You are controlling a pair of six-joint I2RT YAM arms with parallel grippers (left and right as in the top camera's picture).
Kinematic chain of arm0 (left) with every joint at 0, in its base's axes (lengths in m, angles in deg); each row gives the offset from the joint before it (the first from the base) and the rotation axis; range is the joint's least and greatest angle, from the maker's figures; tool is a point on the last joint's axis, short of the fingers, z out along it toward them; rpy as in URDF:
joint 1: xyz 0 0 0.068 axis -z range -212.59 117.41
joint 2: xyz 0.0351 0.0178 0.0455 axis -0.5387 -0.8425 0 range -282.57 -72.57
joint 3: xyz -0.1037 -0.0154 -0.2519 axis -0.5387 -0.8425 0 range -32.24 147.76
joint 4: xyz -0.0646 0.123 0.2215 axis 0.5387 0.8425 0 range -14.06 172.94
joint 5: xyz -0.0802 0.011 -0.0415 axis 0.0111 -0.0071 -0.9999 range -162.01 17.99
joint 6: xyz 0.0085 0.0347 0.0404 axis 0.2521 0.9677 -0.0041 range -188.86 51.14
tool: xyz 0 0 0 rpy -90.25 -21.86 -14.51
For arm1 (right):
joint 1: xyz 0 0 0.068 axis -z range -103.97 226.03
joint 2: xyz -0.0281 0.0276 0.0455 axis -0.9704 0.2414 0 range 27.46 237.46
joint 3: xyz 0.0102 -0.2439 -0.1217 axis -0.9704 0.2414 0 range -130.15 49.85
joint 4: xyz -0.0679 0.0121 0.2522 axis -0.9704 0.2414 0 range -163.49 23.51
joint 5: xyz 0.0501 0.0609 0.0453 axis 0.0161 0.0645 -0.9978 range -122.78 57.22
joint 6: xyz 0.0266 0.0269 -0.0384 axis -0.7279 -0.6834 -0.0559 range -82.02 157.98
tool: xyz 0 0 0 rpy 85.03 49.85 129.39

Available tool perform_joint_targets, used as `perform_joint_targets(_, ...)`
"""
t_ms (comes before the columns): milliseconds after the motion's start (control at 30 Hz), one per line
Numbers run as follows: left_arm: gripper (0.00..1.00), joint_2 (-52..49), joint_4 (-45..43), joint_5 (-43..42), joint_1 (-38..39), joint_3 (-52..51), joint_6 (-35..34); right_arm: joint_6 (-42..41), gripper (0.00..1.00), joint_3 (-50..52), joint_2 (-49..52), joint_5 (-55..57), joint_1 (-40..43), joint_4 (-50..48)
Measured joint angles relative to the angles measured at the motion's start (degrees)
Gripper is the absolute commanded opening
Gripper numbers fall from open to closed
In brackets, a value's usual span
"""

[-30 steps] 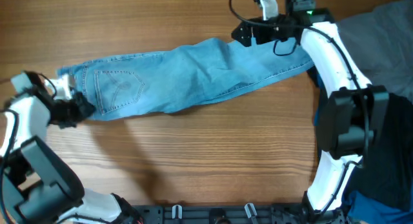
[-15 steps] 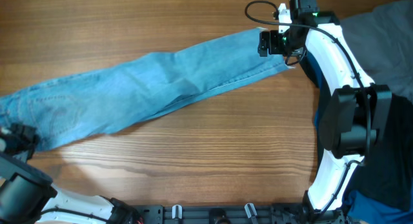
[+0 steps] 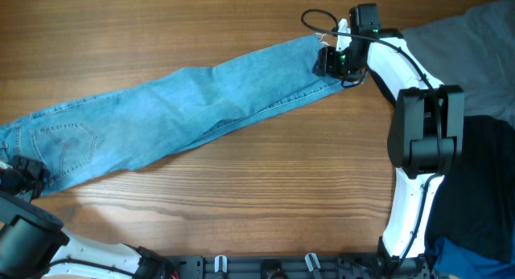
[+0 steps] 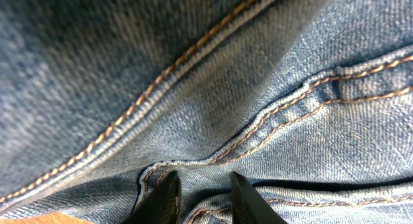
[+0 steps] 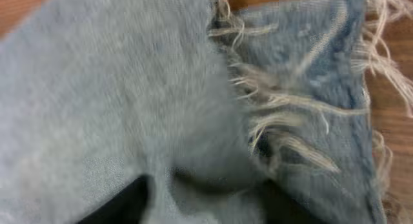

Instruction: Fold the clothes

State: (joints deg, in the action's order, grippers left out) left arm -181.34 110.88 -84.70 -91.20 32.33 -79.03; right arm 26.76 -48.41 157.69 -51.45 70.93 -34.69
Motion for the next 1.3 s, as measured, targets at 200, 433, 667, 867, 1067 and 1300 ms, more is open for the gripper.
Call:
perform_joint_targets(200, 0.27, 0.0, 0.1, 0.0, 0.0, 0.0, 0.0, -0.7, 0.04, 0.2, -0.1, -0.7, 0.3, -1.8)
perform_joint_targets(433, 0.29, 0.0, 1.0, -0.1, 0.0, 0.1, 2.2, -2.9, 0.27, 0.0, -11.0, -1.2, 4.4, 5.5)
perform_joint_targets(667, 0.65, 0.0, 1.9, -3.8, 0.4, 0.9, 3.4, -0.1, 0.76, 0.2, -11.3, 1.2, 6.3, 7.0)
perform_joint_targets(867, 0.64, -0.1, 16.1, -8.9, 0.0, 5.2, 4.4, 7.5, 0.86, 0.2, -7.5, 2.8, 6.4, 8.4)
perform_joint_targets(1067, 0.66, 5.3, 25.0, -12.3, 0.0, 12.4, 6.6, 10.2, 0.78, -0.7, 0.1, 1.4, 6.5, 2.1)
perform_joint_targets(1300, 0.67, 19.2, 25.6, -12.9, 1.2, 14.7, 7.1, 14.7, 0.04, -0.7, 1.6, -7.1, 4.2, 2.1)
